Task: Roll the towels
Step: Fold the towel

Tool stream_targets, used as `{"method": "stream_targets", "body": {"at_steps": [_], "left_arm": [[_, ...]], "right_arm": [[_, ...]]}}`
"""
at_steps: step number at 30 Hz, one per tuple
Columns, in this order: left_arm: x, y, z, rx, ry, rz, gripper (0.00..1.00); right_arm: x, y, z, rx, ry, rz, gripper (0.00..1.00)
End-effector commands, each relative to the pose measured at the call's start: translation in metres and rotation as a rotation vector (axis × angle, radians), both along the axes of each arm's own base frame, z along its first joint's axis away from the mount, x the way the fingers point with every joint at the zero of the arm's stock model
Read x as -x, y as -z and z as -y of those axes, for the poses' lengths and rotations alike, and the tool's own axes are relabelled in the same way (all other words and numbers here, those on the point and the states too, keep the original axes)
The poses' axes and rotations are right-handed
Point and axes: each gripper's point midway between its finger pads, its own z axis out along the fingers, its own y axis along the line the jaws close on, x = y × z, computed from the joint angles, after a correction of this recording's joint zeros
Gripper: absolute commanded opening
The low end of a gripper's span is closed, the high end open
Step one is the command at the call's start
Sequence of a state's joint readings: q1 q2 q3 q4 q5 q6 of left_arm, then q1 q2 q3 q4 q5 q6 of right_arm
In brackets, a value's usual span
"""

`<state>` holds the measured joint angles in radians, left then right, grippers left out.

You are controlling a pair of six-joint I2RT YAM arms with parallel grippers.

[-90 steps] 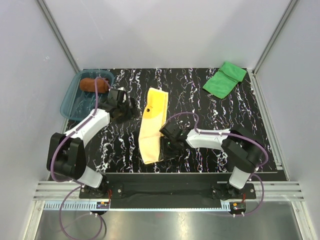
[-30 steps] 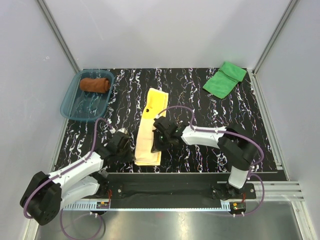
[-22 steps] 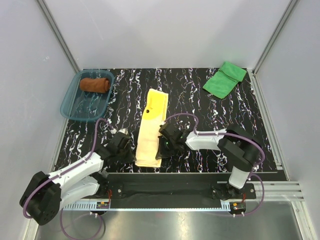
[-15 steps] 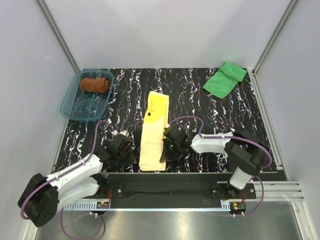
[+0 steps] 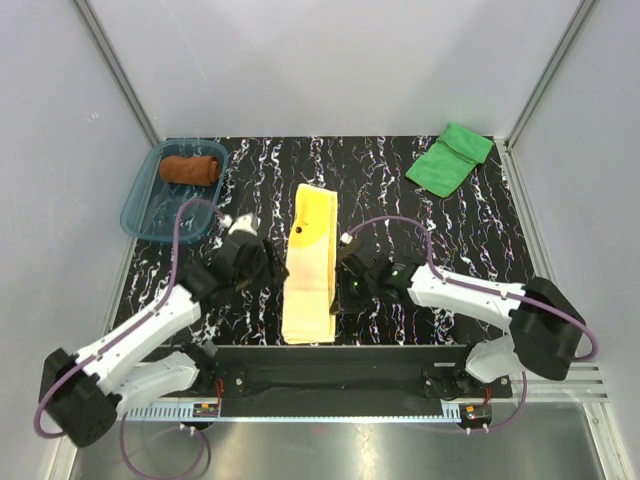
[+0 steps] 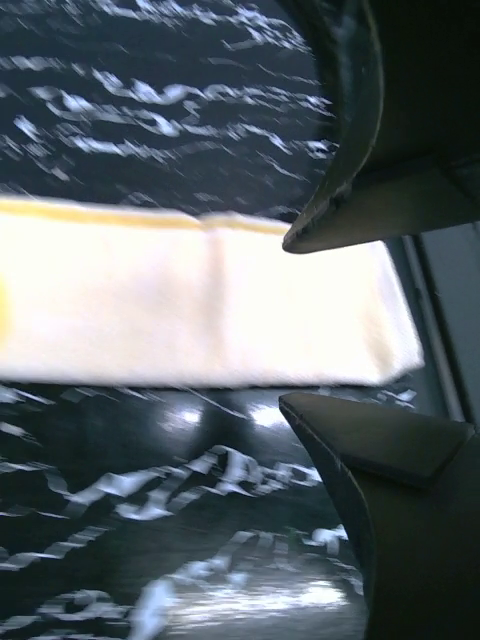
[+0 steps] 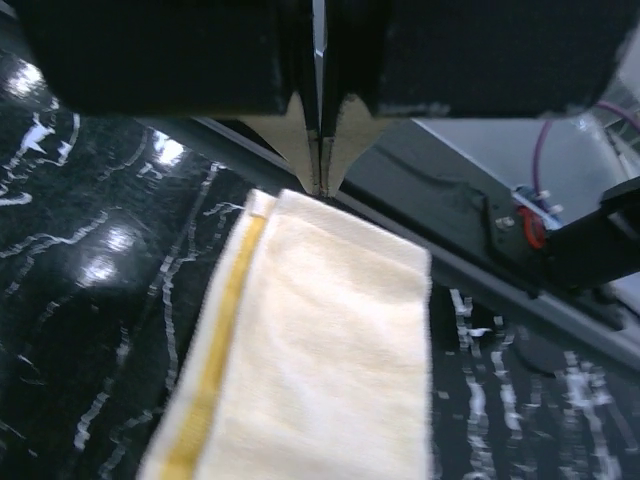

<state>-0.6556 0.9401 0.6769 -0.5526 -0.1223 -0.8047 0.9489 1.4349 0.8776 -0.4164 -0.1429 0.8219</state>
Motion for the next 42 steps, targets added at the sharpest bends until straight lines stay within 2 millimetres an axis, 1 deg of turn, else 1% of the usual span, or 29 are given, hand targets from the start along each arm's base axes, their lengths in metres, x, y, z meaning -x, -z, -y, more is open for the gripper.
{"method": "stream_targets", "body": {"at_steps": [1, 2, 3, 4, 5, 6, 7, 8, 9, 10, 11, 12, 13, 15, 16, 17, 20, 22, 23, 24, 26, 27, 29, 30, 31, 36, 37, 38, 42], "left_arm": [[-0.067, -0.049, 0.01, -0.011, -0.016, 0.179, 0.56], [-0.08, -0.051, 0.01, -0.023, -0.012, 0.18, 0.53], [-0.102, -0.063, 0.015, -0.016, -0.022, 0.19, 0.51], [-0.118, -0.064, 0.01, -0.002, -0.032, 0.187, 0.49], [-0.135, -0.074, 0.013, 0.013, -0.01, 0.239, 0.44], [-0.15, -0.063, 0.016, 0.011, 0.008, 0.225, 0.41], [-0.165, -0.073, 0.02, 0.039, 0.058, 0.261, 0.39], [-0.179, -0.077, 0.025, 0.053, 0.083, 0.291, 0.36], [-0.188, -0.069, 0.028, 0.048, 0.1, 0.269, 0.34], [-0.209, -0.062, 0.036, 0.048, 0.124, 0.248, 0.32], [-0.216, -0.049, 0.039, 0.028, 0.148, 0.213, 0.31], [-0.224, -0.045, 0.046, 0.041, 0.174, 0.201, 0.3], [-0.239, -0.027, 0.054, 0.037, 0.194, 0.17, 0.3], [-0.251, -0.02, 0.065, 0.07, 0.234, 0.158, 0.3], [-0.259, 0.005, 0.066, 0.065, 0.229, 0.115, 0.3], [-0.271, -0.002, 0.068, 0.067, 0.225, 0.129, 0.3], [-0.294, 0.022, 0.063, 0.049, 0.194, 0.089, 0.29], [-0.301, 0.029, 0.065, 0.056, 0.202, 0.077, 0.29], [-0.301, 0.039, 0.064, 0.041, 0.203, 0.05, 0.29], [-0.313, 0.046, 0.062, 0.014, 0.184, 0.044, 0.29], [-0.316, 0.063, 0.057, -0.036, 0.166, -0.009, 0.27], [-0.325, 0.073, 0.053, -0.066, 0.145, -0.017, 0.27], [-0.331, 0.077, 0.051, -0.087, 0.139, -0.023, 0.27], [-0.334, 0.083, 0.049, -0.092, 0.138, -0.029, 0.27], [-0.34, 0.076, 0.051, -0.088, 0.143, -0.009, 0.27], [-0.356, 0.069, 0.048, -0.1, 0.155, 0.028, 0.31], [-0.356, 0.079, 0.045, -0.114, 0.156, 0.009, 0.31], [-0.365, 0.07, 0.044, -0.116, 0.151, 0.033, 0.31], [-0.373, 0.082, 0.029, -0.12, 0.133, 0.004, 0.31]], "right_arm": [[-0.011, -0.044, -0.031, -0.17, -0.059, 0.088, 0.03], [-0.012, -0.043, -0.041, -0.202, -0.084, 0.08, 0.03], [-0.011, -0.045, -0.05, -0.238, -0.108, 0.078, 0.02], [-0.013, -0.056, -0.066, -0.308, -0.14, 0.091, 0.0], [-0.013, -0.044, -0.073, -0.306, -0.151, 0.068, 0.0], [-0.014, -0.042, -0.08, -0.328, -0.161, 0.064, 0.0], [-0.017, -0.049, -0.094, -0.399, -0.19, 0.081, 0.0], [-0.017, -0.033, -0.101, -0.395, -0.196, 0.051, 0.0], [-0.017, -0.029, -0.107, -0.408, -0.206, 0.038, 0.0], [-0.021, -0.035, -0.118, -0.455, -0.226, 0.049, 0.0], [-0.021, -0.018, -0.122, -0.445, -0.222, 0.013, 0.0], [-0.02, -0.022, -0.131, -0.489, -0.251, 0.012, 0.0], [-0.021, -0.011, -0.137, -0.491, -0.258, -0.007, 0.0], [-0.021, -0.005, -0.143, -0.511, -0.264, -0.027, 0.0], [-0.02, 0.0, -0.144, -0.51, -0.269, -0.035, 0.0], [-0.019, 0.008, -0.143, -0.501, -0.258, -0.059, 0.0], [-0.014, 0.023, -0.136, -0.485, -0.244, -0.078, 0.0], [-0.01, 0.033, -0.13, -0.474, -0.236, -0.094, 0.0], [-0.008, 0.04, -0.128, -0.466, -0.228, -0.111, 0.0], [-0.006, 0.042, -0.128, -0.477, -0.232, -0.117, 0.0], [-0.001, 0.056, -0.124, -0.464, -0.22, -0.163, 0.0], [0.0, 0.056, -0.125, -0.478, -0.224, -0.169, 0.0], [0.006, 0.068, -0.12, -0.471, -0.208, -0.208, 0.0], [0.007, 0.068, -0.12, -0.483, -0.209, -0.208, 0.0], [0.011, 0.077, -0.116, -0.469, -0.199, -0.226, 0.0], [0.023, 0.094, -0.111, -0.468, -0.183, -0.273, 0.0], [0.028, 0.1, -0.107, -0.455, -0.178, -0.289, 0.0], [0.029, 0.101, -0.106, -0.456, -0.171, -0.294, 0.0], [0.034, 0.104, -0.099, -0.442, -0.159, -0.298, 0.0]]}}
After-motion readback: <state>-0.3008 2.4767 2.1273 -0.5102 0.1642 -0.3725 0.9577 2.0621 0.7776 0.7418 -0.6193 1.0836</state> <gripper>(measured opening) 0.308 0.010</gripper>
